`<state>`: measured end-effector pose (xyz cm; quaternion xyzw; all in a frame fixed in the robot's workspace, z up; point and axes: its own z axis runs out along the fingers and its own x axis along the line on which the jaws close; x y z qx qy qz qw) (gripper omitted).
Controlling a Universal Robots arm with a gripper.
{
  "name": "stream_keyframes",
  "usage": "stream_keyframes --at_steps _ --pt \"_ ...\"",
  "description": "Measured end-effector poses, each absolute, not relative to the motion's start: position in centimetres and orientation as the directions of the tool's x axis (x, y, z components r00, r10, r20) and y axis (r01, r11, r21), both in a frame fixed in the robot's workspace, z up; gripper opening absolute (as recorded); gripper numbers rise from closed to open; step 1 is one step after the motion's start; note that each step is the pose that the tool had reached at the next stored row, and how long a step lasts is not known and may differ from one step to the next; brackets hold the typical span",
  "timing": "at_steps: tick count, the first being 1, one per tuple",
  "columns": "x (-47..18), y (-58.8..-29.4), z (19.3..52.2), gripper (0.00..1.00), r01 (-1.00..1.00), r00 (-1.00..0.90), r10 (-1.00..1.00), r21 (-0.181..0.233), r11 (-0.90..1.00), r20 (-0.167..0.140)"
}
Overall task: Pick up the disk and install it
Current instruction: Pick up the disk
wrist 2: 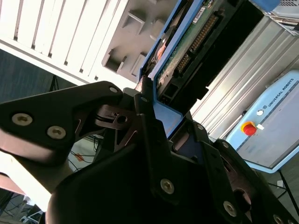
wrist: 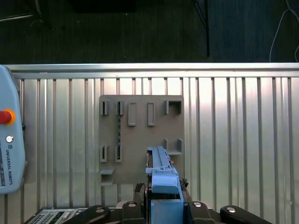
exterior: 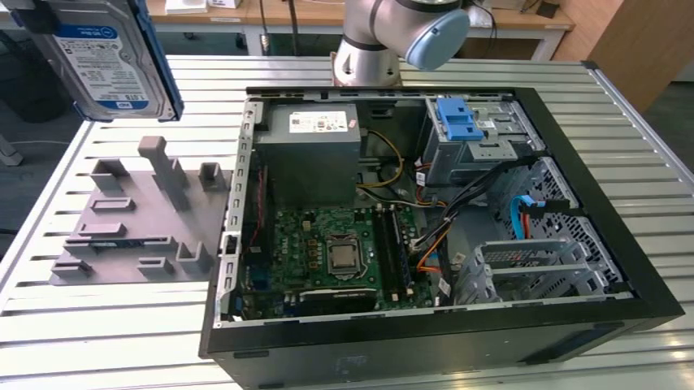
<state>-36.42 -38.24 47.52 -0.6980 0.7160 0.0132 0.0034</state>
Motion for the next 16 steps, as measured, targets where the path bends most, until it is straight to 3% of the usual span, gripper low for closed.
stream_keyframes --at_steps 16 --pt "-33.6 -38.3 47.5 0.36 -1.000 -0.026 -0.999 0.014 0.025 -0.023"
